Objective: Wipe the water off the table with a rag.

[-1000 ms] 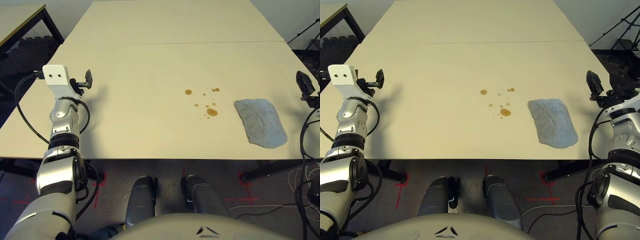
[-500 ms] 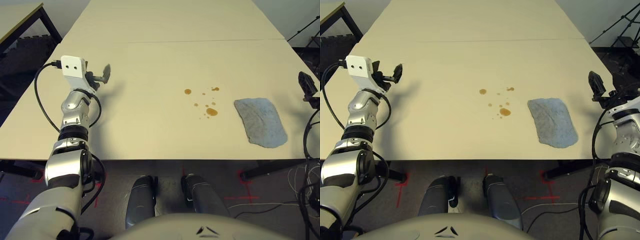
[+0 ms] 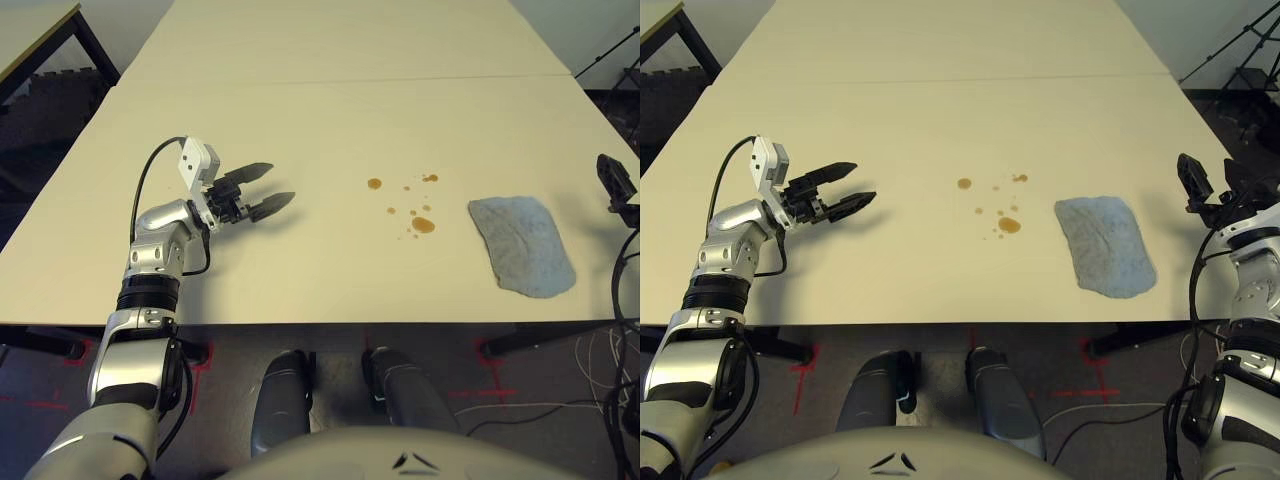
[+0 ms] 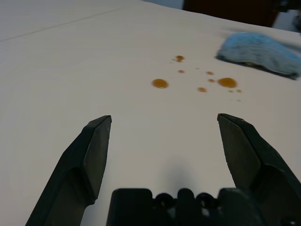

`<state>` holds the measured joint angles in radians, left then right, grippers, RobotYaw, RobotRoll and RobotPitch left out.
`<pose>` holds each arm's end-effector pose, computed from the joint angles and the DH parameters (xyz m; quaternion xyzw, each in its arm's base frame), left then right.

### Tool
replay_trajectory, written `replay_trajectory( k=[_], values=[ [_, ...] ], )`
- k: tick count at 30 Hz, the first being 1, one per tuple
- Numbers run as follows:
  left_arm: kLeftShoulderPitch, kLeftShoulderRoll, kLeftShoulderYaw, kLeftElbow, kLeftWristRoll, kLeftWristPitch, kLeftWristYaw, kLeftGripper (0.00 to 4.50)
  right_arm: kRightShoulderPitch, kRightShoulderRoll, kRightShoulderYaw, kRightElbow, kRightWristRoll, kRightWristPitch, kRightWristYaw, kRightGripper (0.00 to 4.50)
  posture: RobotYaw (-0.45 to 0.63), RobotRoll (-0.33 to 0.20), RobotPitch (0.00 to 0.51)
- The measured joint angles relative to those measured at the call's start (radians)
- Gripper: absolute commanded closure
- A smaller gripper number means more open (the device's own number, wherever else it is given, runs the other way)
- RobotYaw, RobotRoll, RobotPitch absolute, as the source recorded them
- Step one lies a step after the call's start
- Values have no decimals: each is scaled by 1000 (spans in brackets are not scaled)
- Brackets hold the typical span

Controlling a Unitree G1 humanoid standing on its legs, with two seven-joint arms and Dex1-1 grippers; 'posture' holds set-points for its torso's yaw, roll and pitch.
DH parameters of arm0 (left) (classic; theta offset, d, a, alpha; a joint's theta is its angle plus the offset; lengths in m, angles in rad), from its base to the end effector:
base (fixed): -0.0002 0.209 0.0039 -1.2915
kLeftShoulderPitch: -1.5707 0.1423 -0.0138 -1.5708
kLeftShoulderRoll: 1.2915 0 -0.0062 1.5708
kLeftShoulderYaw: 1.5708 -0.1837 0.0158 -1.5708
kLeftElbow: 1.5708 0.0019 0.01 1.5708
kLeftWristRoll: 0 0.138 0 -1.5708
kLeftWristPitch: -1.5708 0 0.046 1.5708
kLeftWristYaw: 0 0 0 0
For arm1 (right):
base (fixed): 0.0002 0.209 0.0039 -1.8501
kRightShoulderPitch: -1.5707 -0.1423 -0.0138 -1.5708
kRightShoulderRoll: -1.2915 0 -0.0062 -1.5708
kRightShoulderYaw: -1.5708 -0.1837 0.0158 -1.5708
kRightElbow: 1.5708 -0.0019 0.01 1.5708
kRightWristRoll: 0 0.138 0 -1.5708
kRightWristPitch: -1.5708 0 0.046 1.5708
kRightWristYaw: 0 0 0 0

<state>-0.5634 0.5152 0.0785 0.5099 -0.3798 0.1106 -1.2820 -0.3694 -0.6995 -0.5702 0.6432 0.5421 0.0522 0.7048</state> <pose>0.2999 0.2614 0.1247 0.0243 0.0123 -0.5317 0.8465 0.2176 -0.3878 0.1229 0.0689 -0.0745 0.0087 0.9948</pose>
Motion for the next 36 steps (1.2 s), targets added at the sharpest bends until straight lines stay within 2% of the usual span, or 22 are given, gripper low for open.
replay_trajectory(
  k=[3,10,16,21,36],
  values=[
    [0,2,-8,-5,2,5,-10,0,31,-32,2,-41,23,85,40,25,-264,0,152],
    [0,4,-20,-5,11,-9,-11,0,127,-172,25,-181,108,457,207,25,-266,0,147],
    [0,0,-22,-5,16,-27,-4,0,176,-231,117,-252,113,661,309,25,-257,0,139],
    [0,-3,-22,-5,20,-32,7,0,179,-229,184,-254,84,697,330,25,-250,0,136],
    [22,-4,-22,-27,20,-33,24,0,78,-164,301,-160,-20,631,361,25,-233,0,141]
  ],
)
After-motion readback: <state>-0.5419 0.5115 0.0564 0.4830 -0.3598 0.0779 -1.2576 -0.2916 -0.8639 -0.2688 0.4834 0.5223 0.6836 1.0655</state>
